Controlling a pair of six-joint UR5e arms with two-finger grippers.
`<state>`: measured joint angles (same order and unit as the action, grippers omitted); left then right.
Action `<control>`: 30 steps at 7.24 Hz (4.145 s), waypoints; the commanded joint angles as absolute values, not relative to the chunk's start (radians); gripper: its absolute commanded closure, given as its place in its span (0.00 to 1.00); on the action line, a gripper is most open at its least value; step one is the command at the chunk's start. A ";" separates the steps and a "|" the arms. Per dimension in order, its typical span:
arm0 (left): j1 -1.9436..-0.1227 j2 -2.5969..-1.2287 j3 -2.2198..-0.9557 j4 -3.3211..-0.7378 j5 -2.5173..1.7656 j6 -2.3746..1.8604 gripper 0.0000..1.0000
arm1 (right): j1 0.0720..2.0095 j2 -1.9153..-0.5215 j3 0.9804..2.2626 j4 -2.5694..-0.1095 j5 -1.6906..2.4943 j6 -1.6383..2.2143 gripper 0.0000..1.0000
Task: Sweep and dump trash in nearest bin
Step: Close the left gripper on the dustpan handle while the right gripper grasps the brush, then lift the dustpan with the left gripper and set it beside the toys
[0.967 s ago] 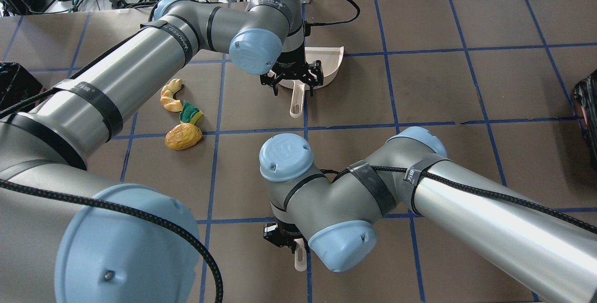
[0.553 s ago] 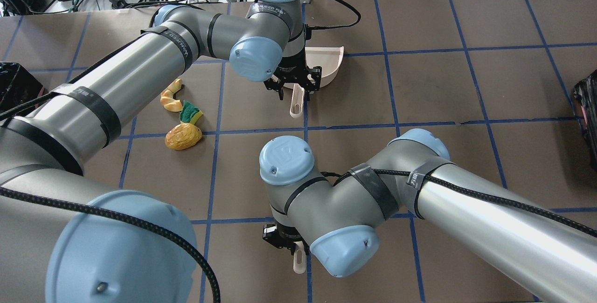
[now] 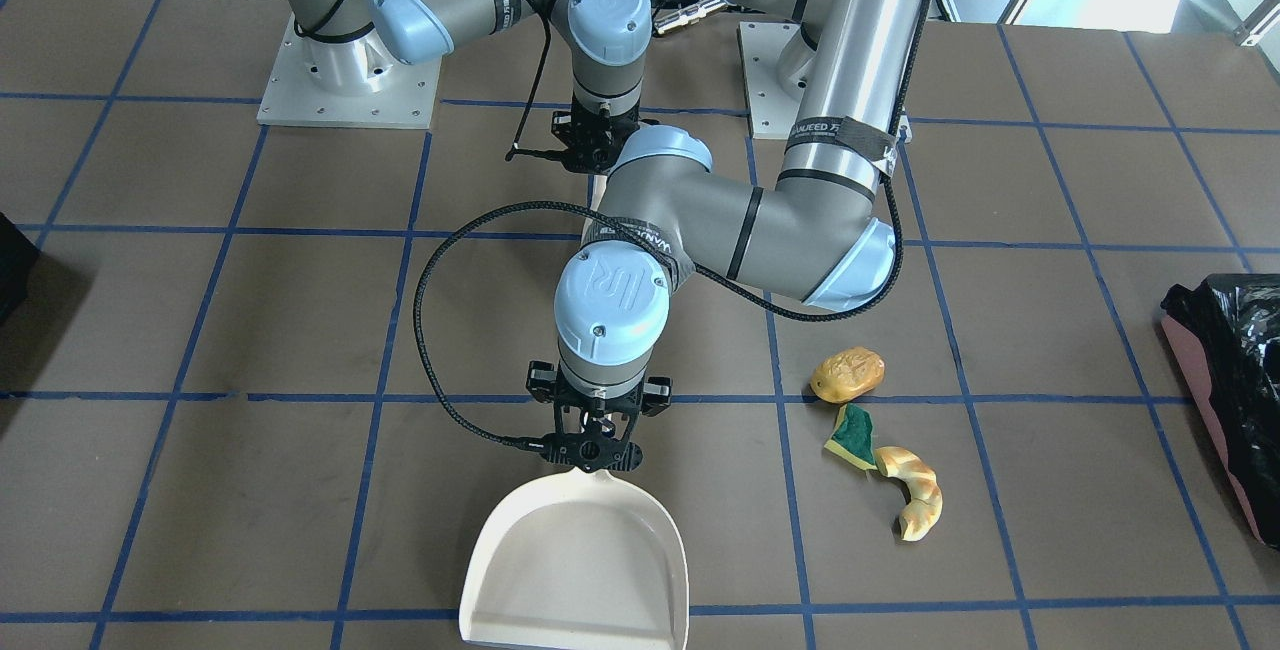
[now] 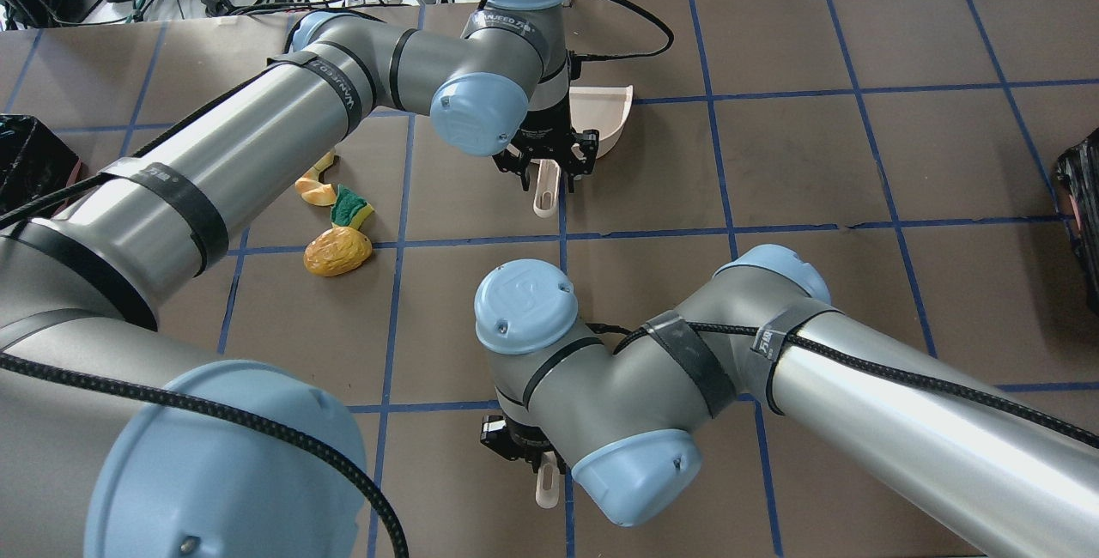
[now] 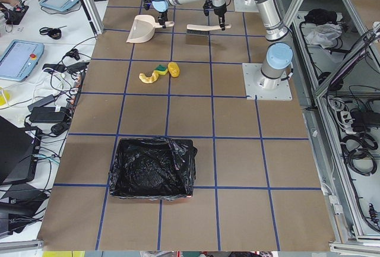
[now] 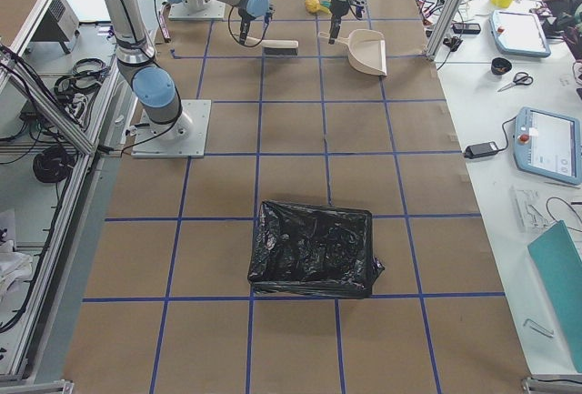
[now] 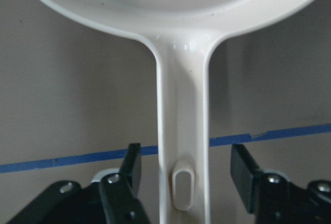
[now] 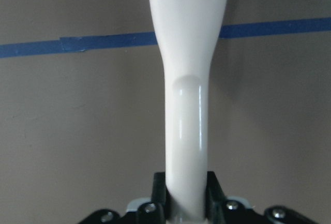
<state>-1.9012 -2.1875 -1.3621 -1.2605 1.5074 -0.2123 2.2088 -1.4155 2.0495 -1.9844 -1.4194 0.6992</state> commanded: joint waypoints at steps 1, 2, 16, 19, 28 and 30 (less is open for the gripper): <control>-1.902 -2.190 -1.364 -1.262 1.508 -0.207 0.50 | 2.210 -1.416 2.049 -1.985 -1.425 0.703 0.96; -1.902 -2.198 -1.365 -1.259 1.508 -0.203 0.50 | 2.212 -1.416 2.049 -1.985 -1.428 0.701 0.96; -1.576 -1.931 -1.364 -1.497 1.726 0.539 1.00 | 2.203 -1.382 1.991 -1.996 -1.405 1.165 1.00; -1.459 -1.896 -1.368 -1.497 1.716 0.921 1.00 | 2.203 -1.370 1.991 -2.013 -1.398 1.319 1.00; -1.085 -1.917 -1.459 -1.333 1.723 1.867 1.00 | 2.201 -1.332 1.848 -1.920 -1.420 1.309 1.00; -1.037 -1.971 -1.462 -1.242 1.723 2.006 1.00 | 2.200 -1.274 1.751 -1.888 -1.424 1.308 1.00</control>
